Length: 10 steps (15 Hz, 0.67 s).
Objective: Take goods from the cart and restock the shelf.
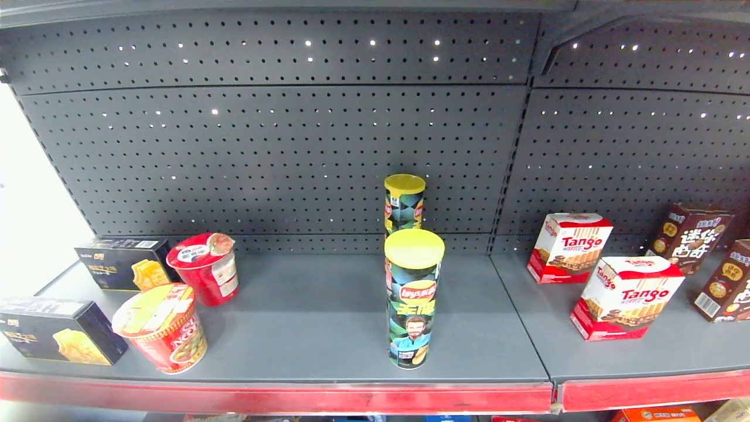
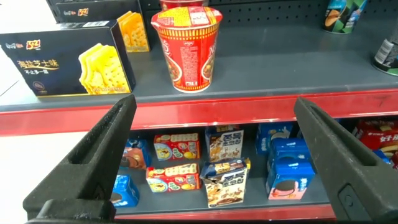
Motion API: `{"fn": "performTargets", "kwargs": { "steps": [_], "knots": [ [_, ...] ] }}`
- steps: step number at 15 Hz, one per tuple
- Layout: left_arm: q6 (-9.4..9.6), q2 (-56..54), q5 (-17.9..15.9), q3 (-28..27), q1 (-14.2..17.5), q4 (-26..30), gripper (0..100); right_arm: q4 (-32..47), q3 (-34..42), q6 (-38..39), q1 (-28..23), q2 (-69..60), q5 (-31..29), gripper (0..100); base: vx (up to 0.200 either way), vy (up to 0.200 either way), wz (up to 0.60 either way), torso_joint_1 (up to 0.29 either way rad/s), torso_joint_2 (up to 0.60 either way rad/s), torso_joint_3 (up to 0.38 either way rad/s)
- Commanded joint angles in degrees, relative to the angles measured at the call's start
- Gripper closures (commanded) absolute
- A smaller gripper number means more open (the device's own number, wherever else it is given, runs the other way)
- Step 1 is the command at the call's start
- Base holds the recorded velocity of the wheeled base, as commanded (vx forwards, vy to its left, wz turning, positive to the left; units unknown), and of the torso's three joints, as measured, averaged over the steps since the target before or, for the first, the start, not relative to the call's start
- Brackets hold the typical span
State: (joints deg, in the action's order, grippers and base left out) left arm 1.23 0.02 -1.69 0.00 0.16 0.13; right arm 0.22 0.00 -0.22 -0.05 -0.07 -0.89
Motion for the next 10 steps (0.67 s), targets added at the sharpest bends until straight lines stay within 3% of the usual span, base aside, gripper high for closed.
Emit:
{"fn": "performTargets", "kwargs": {
  "steps": [1,10],
  "knots": [
    [0.00,-0.02,0.02,0.00,0.02,0.04,0,-0.04,0.00,0.04,-0.04,0.07,0.01,0,0.000,0.000,0.00,0.000,0.00,0.000],
    [0.09,-0.02,0.02,0.00,0.02,-0.05,0,-0.04,0.00,-0.04,-0.04,0.07,0.01,0,0.000,0.000,0.00,0.000,0.00,0.000]
  ]
}}
